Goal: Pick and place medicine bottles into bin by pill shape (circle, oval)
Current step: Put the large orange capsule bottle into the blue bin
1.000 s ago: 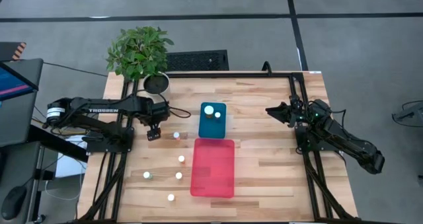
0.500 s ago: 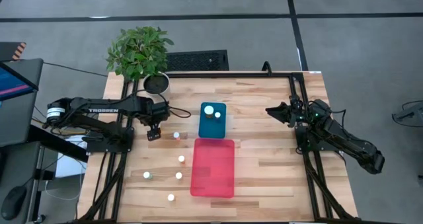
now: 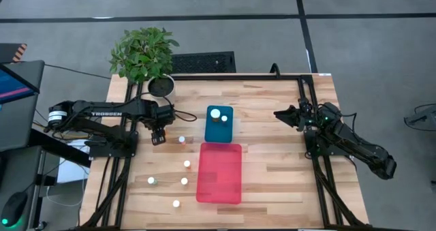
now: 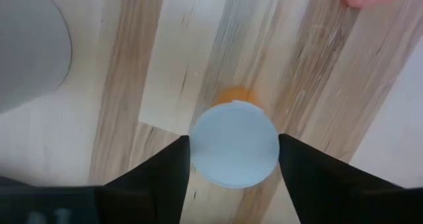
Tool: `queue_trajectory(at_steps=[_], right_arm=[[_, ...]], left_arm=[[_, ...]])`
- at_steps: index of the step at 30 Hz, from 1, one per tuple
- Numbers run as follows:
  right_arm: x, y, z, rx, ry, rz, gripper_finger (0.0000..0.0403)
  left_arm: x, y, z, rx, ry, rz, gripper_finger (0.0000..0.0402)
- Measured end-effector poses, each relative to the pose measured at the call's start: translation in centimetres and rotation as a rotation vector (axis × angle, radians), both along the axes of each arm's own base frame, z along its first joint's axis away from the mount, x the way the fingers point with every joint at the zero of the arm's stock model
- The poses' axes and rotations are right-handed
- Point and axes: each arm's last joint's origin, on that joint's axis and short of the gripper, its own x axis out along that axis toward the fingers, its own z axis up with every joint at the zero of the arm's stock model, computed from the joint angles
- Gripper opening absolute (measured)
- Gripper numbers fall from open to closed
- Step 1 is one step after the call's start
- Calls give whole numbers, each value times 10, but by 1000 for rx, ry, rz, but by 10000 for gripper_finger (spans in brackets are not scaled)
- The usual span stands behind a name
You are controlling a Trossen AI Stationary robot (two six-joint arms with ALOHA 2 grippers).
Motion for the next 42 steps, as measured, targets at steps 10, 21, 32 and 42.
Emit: queue_trajectory(at_steps=[10,21,32,42], right_arm=[[0,0,0,-1,0,0,205],[0,0,0,-16,2,0,205],[0,0,0,-27,4,2,205],[0,0,0,-52,7,2,205]], left_arm=[[3,-1,5,-9,-22,90,191],[11,-1,26,58,-72,102,191],[5,-4,25,-22,-16,110,292],[5,-3,13,7,-20,37,356]])
